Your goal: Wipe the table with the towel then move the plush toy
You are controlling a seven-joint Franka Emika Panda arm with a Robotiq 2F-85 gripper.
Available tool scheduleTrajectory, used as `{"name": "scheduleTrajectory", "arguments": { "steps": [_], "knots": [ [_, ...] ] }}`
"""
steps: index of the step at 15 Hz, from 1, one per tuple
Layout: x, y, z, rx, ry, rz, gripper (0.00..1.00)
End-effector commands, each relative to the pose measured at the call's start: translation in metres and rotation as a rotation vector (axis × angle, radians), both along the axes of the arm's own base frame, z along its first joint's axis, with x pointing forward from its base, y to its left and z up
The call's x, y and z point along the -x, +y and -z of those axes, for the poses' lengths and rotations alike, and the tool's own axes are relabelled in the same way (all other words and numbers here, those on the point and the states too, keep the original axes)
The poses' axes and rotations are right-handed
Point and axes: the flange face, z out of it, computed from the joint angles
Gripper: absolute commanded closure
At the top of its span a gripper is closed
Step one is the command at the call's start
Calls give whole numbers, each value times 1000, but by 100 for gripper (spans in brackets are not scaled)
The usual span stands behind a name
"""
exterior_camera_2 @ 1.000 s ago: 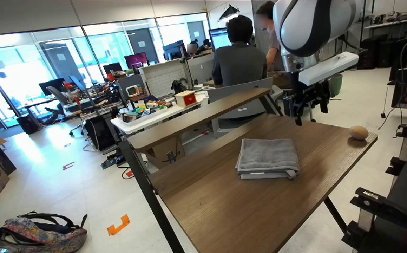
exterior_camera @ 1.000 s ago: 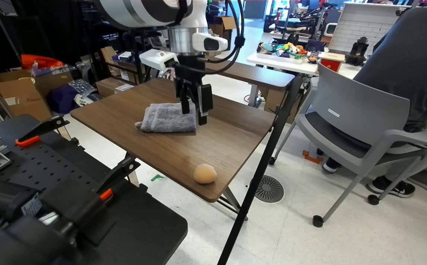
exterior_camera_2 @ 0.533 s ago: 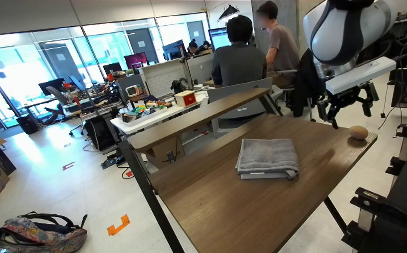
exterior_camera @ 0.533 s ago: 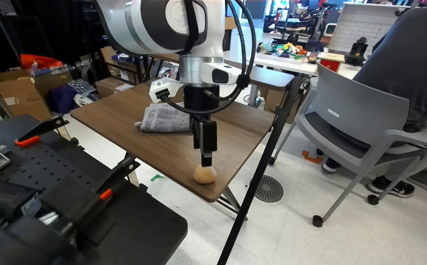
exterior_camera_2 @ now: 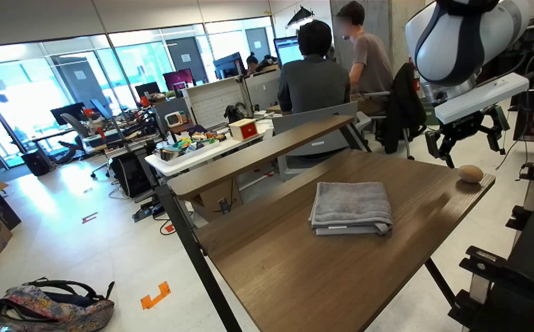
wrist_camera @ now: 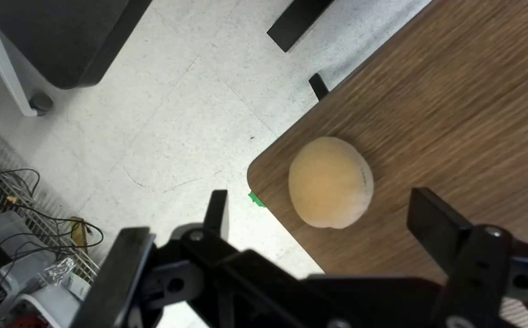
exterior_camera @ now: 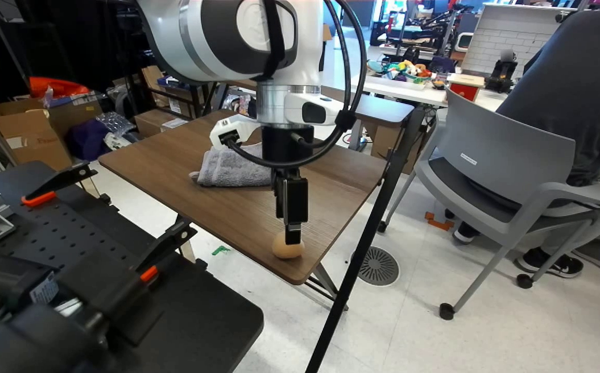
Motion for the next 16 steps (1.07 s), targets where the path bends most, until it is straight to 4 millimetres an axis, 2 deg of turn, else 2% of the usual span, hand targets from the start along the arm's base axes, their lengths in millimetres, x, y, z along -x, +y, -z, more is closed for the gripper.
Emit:
{"name": "scheduleTrajectory", "arguments": {
  "steps": [1, 3, 4, 10, 16],
  "knots": [
    [-1, 4, 8, -53, -60, 36, 0],
    [1, 4, 10, -116, -162, 58, 0],
    [-4, 7, 8, -65, -87, 48, 0],
    [0, 1, 14, -90, -136, 64, 0],
    [-1, -1, 43, -95, -142, 119, 0]
  ]
}}
